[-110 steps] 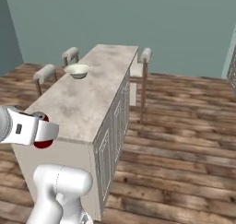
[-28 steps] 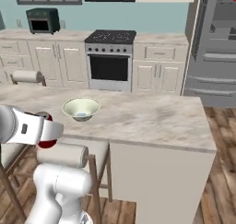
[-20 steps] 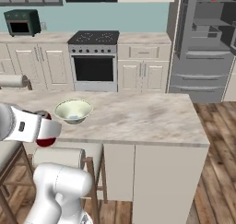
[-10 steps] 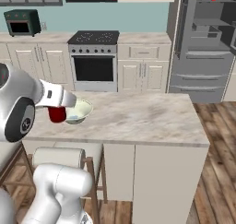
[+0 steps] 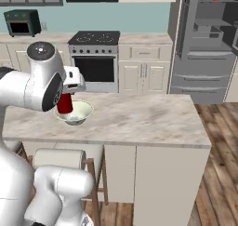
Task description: Open the fridge, grab two sodas, and place both sodas inside the bowl with ice on the dining counter.
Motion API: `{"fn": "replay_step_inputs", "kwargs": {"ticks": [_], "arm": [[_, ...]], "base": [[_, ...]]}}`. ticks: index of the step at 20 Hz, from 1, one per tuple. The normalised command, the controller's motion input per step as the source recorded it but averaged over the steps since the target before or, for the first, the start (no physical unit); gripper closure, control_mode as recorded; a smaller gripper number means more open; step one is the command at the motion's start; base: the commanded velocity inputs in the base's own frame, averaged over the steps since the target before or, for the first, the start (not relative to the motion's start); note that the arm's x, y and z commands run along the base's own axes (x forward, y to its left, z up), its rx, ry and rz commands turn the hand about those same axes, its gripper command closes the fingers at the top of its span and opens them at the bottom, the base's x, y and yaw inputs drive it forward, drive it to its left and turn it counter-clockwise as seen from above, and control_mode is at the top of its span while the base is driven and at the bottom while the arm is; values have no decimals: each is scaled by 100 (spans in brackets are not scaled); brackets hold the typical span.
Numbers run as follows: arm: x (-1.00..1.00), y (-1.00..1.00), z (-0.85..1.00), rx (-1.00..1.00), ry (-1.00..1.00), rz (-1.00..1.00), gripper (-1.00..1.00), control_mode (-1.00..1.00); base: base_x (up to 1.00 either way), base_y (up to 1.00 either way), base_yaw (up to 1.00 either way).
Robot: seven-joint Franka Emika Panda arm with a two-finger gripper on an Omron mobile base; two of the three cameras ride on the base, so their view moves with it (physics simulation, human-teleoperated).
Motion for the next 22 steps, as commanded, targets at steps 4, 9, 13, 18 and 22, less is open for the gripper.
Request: {"fn": "replay_step_inputs", "kwargs": {"ticks": [4, 9, 13, 18, 22], "arm": [[36, 66, 0, -25, 26, 22, 100, -100], [21, 66, -12, -22, 23, 15, 100, -100], [3, 31, -24, -8, 14, 14, 100, -100], [26, 28, -29, -9, 14, 8, 100, -100], [30, 15, -37, -9, 12, 9, 100, -100]], "base": [[0, 0, 0], [0, 0, 0], [0, 0, 0], [0, 0, 0], [0, 0, 0]]}}
